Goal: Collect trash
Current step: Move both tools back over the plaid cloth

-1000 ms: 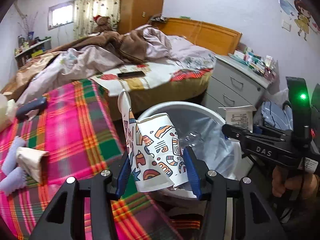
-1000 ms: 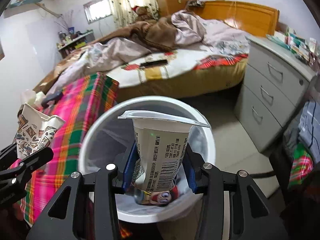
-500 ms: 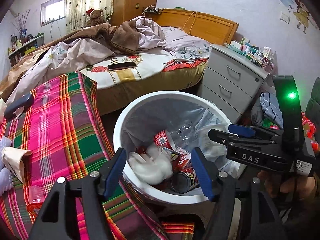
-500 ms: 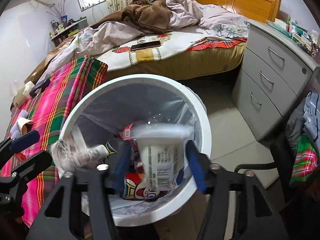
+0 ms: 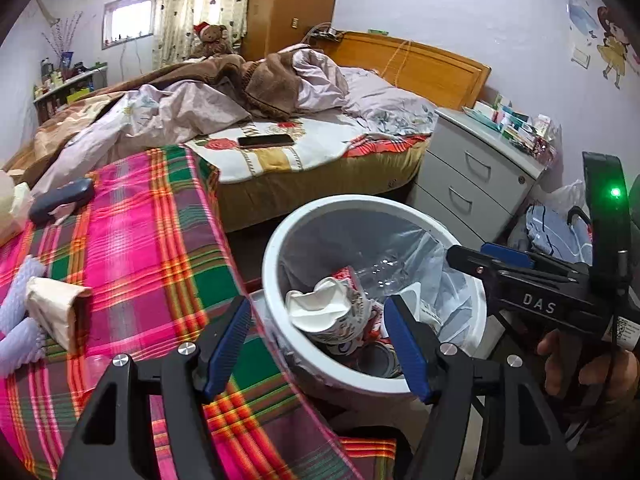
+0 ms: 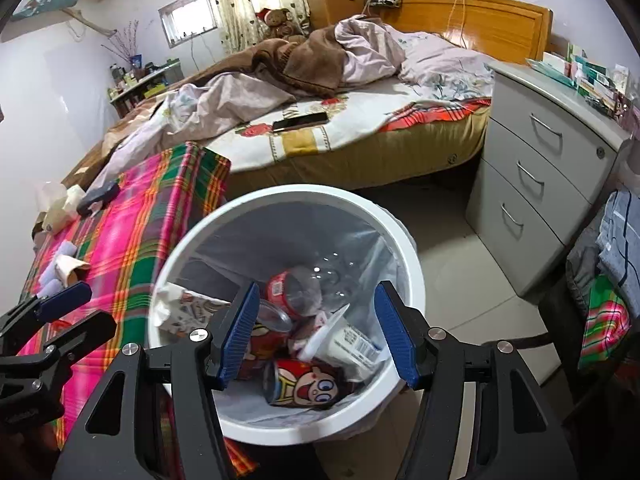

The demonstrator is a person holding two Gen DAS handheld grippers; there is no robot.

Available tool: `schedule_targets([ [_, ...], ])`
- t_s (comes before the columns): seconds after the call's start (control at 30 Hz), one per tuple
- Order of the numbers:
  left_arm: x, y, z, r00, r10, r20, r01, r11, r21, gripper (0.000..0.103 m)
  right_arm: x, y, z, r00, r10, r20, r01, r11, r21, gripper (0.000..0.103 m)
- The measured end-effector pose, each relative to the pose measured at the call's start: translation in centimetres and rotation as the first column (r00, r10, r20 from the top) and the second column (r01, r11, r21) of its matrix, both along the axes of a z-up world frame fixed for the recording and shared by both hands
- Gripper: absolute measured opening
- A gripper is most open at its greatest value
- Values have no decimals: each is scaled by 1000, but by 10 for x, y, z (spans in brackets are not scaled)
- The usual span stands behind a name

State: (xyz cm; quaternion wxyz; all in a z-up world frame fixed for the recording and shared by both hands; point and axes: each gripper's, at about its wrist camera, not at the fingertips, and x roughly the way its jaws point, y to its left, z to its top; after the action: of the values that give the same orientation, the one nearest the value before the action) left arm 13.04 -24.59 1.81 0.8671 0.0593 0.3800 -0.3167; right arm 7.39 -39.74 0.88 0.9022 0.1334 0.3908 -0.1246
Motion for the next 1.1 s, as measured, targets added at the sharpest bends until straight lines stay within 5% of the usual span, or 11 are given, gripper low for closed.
schedule_targets([
  [1.1,-5,154,18,964,249,96,-246,968,-42,71,17,104,19,975,187,121,-189,982,6,62],
])
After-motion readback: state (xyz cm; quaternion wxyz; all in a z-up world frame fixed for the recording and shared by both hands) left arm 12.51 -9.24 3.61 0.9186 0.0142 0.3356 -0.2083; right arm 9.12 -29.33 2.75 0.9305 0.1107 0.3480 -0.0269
